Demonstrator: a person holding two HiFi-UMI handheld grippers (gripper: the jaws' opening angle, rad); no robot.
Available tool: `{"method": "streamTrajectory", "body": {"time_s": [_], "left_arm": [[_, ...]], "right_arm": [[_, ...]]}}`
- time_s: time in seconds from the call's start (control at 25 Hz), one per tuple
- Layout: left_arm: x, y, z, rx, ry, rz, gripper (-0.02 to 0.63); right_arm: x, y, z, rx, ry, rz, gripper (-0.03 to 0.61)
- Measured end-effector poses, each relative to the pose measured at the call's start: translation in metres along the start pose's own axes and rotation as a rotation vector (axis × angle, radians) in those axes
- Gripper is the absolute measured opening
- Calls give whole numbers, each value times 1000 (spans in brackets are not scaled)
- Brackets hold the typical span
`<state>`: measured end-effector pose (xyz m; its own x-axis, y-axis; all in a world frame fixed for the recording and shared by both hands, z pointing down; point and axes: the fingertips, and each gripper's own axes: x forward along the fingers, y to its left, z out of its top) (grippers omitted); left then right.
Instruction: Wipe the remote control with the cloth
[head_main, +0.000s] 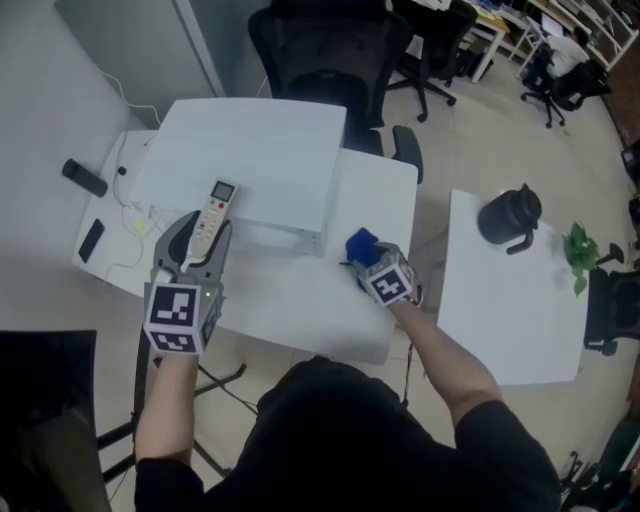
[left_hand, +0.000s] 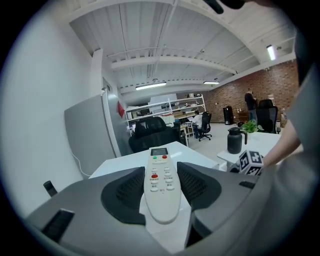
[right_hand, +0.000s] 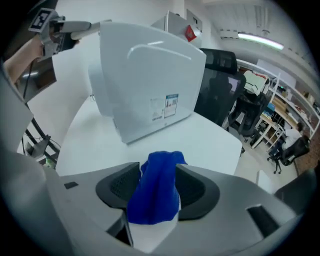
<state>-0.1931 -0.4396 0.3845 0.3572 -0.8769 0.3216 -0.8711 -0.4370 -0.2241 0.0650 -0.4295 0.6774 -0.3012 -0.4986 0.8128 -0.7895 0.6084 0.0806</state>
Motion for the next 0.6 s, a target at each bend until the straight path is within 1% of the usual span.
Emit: {"method": "streamTrajectory", "body": {"time_s": [0.12,0.24,0.32,0.44,0.52,0.6], "left_arm": [[-21,-18,-8,44,-12,2,198],[-36,-35,-16,149,-39,-16,198],[-44,-46,-24,185,-27,-24,198],[-52,-64,-36,180,-15,-35,198],[-58,-77,-42,178,-9,-42,198],[-66,-91,-47,185,-4,-43,198]], "right_arm": [[22,-3,-16,-5,68,-9,232],[33,-4,-22,14,90,-19,232],[34,-5,-25,19,96,-30,228],[30,-4,-28,15,103,-43,140],[25,-2,-30,24,96,-44,103],[13,4,-29,30,62,-37,73]]}}
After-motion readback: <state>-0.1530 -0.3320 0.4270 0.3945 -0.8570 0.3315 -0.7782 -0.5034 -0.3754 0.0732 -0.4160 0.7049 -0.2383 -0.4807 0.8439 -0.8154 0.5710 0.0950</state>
